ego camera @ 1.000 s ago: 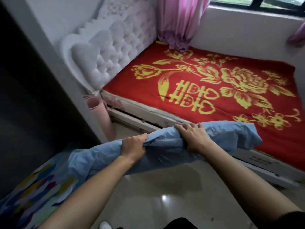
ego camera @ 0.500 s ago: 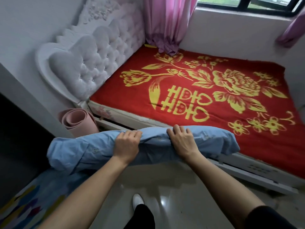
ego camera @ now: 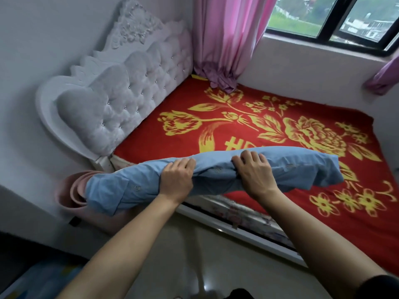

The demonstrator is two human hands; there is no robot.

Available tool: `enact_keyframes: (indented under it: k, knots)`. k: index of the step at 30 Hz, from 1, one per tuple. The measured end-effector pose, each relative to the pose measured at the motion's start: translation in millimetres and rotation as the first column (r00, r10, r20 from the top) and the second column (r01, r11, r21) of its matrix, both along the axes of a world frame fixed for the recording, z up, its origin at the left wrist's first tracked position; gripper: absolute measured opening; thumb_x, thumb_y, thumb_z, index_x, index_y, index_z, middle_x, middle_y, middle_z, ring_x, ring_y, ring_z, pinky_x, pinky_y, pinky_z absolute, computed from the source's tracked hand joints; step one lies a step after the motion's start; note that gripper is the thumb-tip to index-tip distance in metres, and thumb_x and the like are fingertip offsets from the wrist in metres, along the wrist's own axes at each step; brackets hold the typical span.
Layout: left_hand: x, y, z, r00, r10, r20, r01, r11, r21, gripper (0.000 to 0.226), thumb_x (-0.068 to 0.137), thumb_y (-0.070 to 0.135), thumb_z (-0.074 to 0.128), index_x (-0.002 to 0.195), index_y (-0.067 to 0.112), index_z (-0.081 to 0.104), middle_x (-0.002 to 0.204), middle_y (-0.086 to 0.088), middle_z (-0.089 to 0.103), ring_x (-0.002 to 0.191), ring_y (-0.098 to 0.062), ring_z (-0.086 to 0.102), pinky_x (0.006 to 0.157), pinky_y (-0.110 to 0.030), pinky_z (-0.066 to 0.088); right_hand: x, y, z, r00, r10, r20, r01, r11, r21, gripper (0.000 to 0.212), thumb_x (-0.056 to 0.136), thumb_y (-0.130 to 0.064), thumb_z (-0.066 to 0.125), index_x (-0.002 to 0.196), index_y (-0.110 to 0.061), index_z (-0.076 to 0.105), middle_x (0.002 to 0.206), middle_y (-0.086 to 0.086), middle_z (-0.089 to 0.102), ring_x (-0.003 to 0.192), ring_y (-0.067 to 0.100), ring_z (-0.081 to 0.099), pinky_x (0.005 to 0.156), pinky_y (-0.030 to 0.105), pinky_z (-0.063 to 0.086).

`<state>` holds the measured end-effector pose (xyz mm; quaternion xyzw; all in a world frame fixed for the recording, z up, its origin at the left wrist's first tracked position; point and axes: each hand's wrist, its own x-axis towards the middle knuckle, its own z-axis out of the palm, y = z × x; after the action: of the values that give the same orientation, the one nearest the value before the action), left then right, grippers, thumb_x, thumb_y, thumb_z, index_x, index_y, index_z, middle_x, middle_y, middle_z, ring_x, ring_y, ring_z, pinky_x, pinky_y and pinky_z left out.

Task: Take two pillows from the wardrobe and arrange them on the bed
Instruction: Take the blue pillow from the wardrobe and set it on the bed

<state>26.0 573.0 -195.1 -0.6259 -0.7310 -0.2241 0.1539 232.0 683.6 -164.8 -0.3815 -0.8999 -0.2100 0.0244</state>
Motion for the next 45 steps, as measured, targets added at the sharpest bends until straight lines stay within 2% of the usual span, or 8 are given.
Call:
enact_keyframes:
  k: [7,15,19,29,35,39,42,45]
  knots:
    - [-39.9,83.0,0.8,0.998,0.044,-0.038,-0.046,0.998,-0.048,0.012,0.076,0.002,0.061,0.087,0.008,0.060,0.071,-0.006,0.061,0.063,-0.029,0.060,0.051,-0.035,0.045,-42.0,89.4,-4.4,0.999,0.027,-0.025,-0.027,1.000,0.010,0.031,0.075,-0.008,0.072,0.103,-0.012,0.060,0.096,0.014,0.056,0.081,0.035,0.056,0.069,0.045,0.050]
    - [-86.2,201.0,11.9,0.989,0.135,-0.063,-0.142,0.980,-0.136,0.019,0.074,-0.001,0.063,0.092,0.005,0.061,0.074,-0.009,0.064,0.066,-0.033,0.062,0.049,-0.036,0.046,-102.0,227.5,-14.6,0.995,0.082,-0.065,-0.084,0.996,-0.028,0.037,0.074,-0.011,0.074,0.109,-0.015,0.060,0.100,0.010,0.057,0.085,0.031,0.057,0.071,0.041,0.050]
    - [-110.3,263.4,22.8,0.974,0.195,-0.112,-0.211,0.965,-0.156,0.028,0.063,-0.002,0.065,0.089,0.007,0.058,0.073,-0.008,0.062,0.065,-0.033,0.061,0.046,-0.035,0.045,-133.7,296.7,-12.0,0.987,0.127,-0.100,-0.129,0.992,-0.016,0.028,0.079,-0.008,0.067,0.106,-0.012,0.060,0.097,0.013,0.058,0.083,0.033,0.058,0.071,0.044,0.051]
    - [-195.0,372.3,15.6,0.955,0.292,-0.061,-0.297,0.946,-0.126,0.036,0.053,-0.003,0.066,0.082,0.011,0.050,0.068,-0.005,0.060,0.061,-0.031,0.062,0.042,-0.031,0.041,-227.1,422.4,-6.1,0.966,0.237,-0.104,-0.235,0.972,0.030,0.021,0.085,-0.009,0.058,0.105,-0.012,0.059,0.096,0.013,0.057,0.083,0.033,0.057,0.072,0.044,0.049]
    - [-273.4,431.5,-7.4,0.957,0.289,-0.011,-0.287,0.943,-0.170,0.043,0.043,-0.001,0.068,0.081,0.011,0.051,0.066,-0.004,0.060,0.056,-0.031,0.061,0.037,-0.028,0.038,-309.4,488.6,-18.2,0.963,0.266,-0.033,-0.264,0.963,0.060,0.021,0.082,-0.006,0.060,0.102,-0.011,0.058,0.091,0.013,0.054,0.077,0.033,0.054,0.070,0.045,0.049]
    - [-343.6,474.2,-30.1,0.947,0.320,0.028,-0.313,0.938,-0.152,0.051,0.037,-0.002,0.072,0.082,0.011,0.052,0.059,-0.004,0.060,0.043,-0.030,0.058,0.036,-0.023,0.028,-388.0,535.2,-33.7,0.961,0.275,0.018,-0.275,0.961,0.008,0.027,0.083,-0.008,0.060,0.109,-0.012,0.057,0.096,0.013,0.054,0.083,0.033,0.055,0.076,0.045,0.048]
    - [-393.2,496.7,-53.4,0.920,0.382,0.092,-0.367,0.919,-0.148,0.043,0.045,-0.003,0.074,0.079,0.008,0.051,0.055,-0.008,0.059,0.039,-0.033,0.055,0.042,-0.024,0.024,-447.8,557.9,-48.0,0.956,0.293,-0.003,-0.293,0.956,-0.029,0.027,0.085,-0.009,0.059,0.112,-0.012,0.058,0.099,0.014,0.056,0.086,0.034,0.056,0.081,0.047,0.049]
    - [-428.4,504.4,-86.4,0.909,0.398,0.127,-0.382,0.914,-0.133,0.035,0.063,0.011,0.077,0.082,0.009,0.047,0.059,-0.009,0.060,0.042,-0.034,0.056,0.042,-0.026,0.027,-493.4,570.3,-77.8,0.953,0.277,-0.123,-0.287,0.955,-0.075,0.030,0.081,-0.005,0.063,0.111,-0.011,0.060,0.098,0.015,0.055,0.088,0.035,0.055,0.092,0.050,0.046]
